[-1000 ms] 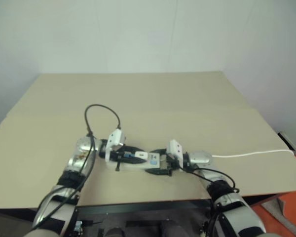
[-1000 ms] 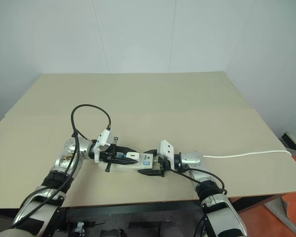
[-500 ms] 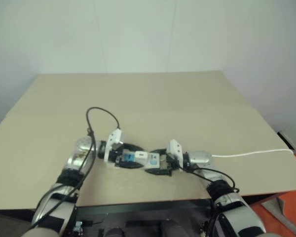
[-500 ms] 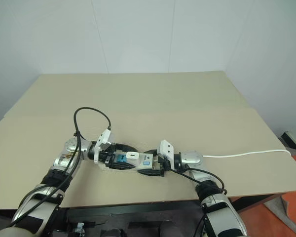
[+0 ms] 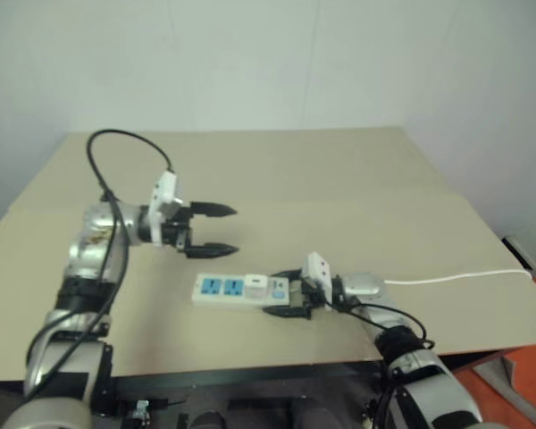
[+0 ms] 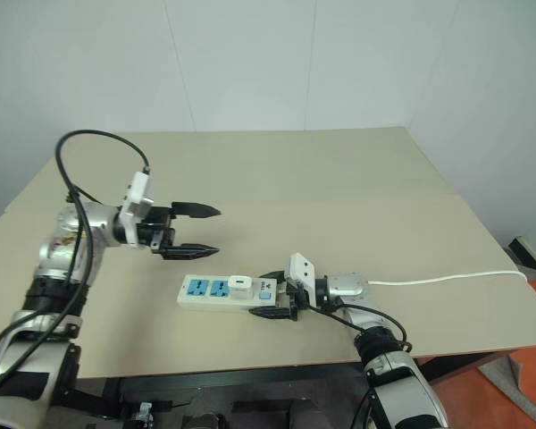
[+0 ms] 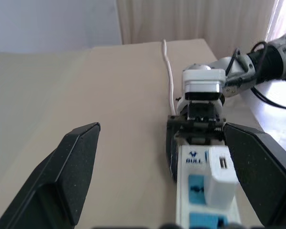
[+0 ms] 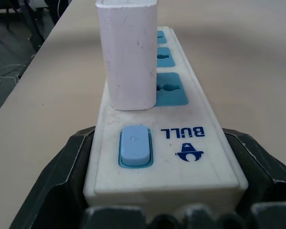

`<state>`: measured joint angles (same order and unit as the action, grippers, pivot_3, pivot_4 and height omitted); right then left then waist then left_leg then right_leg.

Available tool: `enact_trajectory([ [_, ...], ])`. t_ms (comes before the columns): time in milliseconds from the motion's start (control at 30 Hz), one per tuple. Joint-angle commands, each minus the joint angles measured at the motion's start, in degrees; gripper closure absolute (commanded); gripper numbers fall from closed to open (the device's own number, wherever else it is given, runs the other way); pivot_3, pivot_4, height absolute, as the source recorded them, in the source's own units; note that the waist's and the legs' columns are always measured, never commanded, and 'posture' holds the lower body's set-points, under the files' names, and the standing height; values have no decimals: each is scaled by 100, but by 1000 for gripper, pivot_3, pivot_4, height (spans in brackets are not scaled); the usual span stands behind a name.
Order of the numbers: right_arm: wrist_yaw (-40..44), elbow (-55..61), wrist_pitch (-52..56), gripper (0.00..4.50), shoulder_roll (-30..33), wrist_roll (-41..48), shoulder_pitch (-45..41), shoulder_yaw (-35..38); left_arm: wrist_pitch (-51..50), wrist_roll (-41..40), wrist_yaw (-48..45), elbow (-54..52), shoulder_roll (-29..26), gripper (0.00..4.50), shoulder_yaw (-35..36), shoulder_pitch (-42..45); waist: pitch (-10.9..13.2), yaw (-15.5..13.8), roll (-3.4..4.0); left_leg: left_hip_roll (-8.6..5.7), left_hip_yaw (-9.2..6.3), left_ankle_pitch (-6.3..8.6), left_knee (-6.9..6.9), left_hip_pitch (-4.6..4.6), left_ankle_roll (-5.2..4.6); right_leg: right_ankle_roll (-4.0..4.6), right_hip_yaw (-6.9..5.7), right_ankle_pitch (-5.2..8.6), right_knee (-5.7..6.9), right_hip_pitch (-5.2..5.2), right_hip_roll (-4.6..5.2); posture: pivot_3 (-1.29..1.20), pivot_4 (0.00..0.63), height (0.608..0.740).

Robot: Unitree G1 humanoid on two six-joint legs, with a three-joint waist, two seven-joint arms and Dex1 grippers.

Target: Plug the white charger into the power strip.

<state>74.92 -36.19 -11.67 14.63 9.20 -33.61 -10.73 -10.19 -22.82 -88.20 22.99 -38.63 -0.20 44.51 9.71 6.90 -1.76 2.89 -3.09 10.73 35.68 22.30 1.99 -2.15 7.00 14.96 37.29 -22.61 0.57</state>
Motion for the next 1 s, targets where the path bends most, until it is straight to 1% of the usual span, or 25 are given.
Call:
enact_trajectory([
  [33, -58, 434, 163, 27, 120, 17, 168, -23, 97, -64, -231, -50, -381, 0, 230, -72, 1, -14, 1, 0, 0, 0, -2, 8, 0, 0, -1, 0, -3, -7, 0, 0, 150, 740],
  [167, -46, 938, 314, 27, 347, 115, 293, 66, 27, -119, -258, -142, -557, 0, 320, -241, 3, -85, 4, 0, 1, 0, -3, 55, 0, 0, -1, -1, -6, -53, 3, 0, 150, 740],
  [333, -66, 1816, 714, 27, 910, 434, 474, 394, 0, -133, -159, -231, -789, 0, 491, -536, 15, -168, 5, -1, 1, 0, 0, 82, 0, 0, -8, -1, -9, -73, 9, 0, 150, 740],
  [467, -24, 2760, 1227, 27, 1588, 860, 787, 779, -104, -205, -120, -472, -1051, 0, 702, -980, 17, -220, 9, -1, 3, 0, -1, 84, 0, 0, -10, -1, -14, -74, 11, 0, 150, 740],
  [600, 56, 3329, 1607, 27, 2260, 1220, 1090, 1193, -351, -367, 10, -884, -1329, 0, 1011, -1544, 21, -231, 12, 0, 5, 1, -3, 84, -2, 0, -10, -1, -16, -76, 12, 0, 150, 740],
  [800, 78, 3443, 1747, 27, 2834, 1437, 1320, 1563, -817, -721, 160, -1654, -1610, 0, 1369, -2227, 23, -284, 12, 1, 10, 1, 0, 77, -2, 0, -8, -1, -14, -74, 13, 0, 150, 740],
  [1000, 48, 3370, 1714, 27, 2995, 1490, 1373, 1624, -1047, -836, 369, -2023, -1647, 0, 1418, -2444, 24, -294, 13, 0, 14, 1, 2, 78, -2, 0, -7, -1, -15, -74, 16, 0, 150, 740],
])
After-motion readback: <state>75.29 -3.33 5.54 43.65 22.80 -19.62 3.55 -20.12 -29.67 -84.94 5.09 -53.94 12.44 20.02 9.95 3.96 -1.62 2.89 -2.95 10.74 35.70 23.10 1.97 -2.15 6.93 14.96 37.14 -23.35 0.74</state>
